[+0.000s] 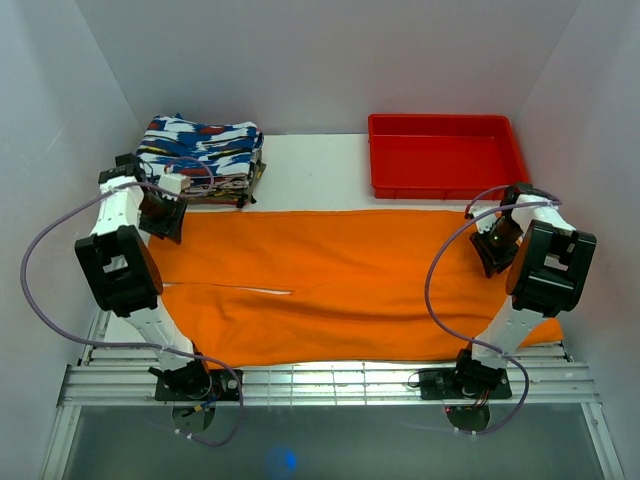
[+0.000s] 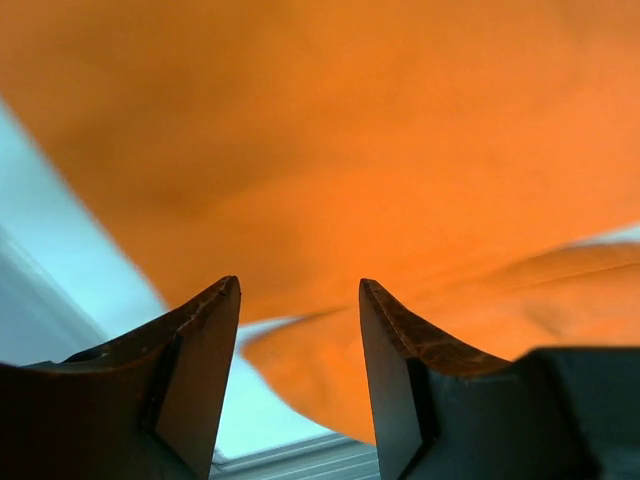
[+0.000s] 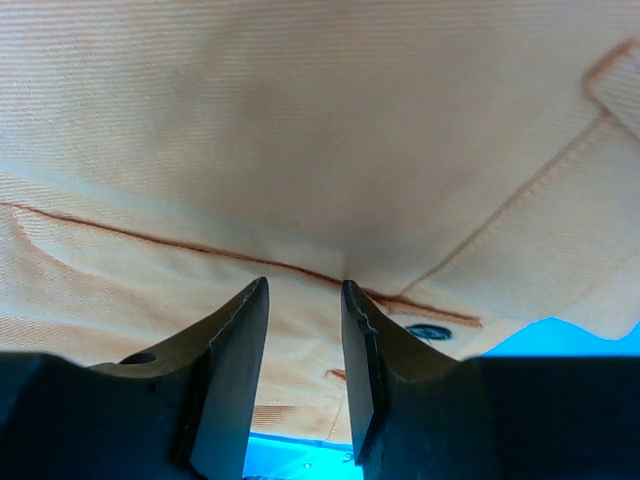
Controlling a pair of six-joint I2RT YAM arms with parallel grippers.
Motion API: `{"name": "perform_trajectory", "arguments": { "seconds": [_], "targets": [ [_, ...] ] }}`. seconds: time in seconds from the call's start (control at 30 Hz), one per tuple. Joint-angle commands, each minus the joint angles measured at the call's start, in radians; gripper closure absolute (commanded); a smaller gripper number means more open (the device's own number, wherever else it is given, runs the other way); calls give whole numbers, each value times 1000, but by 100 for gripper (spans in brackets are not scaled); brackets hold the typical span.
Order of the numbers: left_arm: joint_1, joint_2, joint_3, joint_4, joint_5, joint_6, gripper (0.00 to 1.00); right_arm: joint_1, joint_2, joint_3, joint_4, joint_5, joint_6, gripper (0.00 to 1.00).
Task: Fold and stack the trousers
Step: Flatten the trousers out
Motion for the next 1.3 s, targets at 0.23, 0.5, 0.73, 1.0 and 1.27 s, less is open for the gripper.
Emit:
{"name": "perform_trajectory", "arguments": {
  "seconds": [0.23, 0.5, 0.73, 1.0, 1.27],
  "targets": [
    [-1, 8, -353, 130, 45, -133, 42, 6, 41, -71, 45, 77, 1, 60],
    [-2, 336, 79, 129, 21, -203, 44, 6, 42, -31, 33, 83, 50, 60],
    [-4, 365, 382, -36, 33, -156, 33, 9, 90, 107, -42, 11, 103, 59],
    [100, -130, -97, -107, 25, -44, 27, 7, -57, 162, -208, -84, -1, 53],
    [237, -272, -488, -6, -56, 16, 33, 7, -148, -52, -217, -29, -104, 58]
  ]
}}
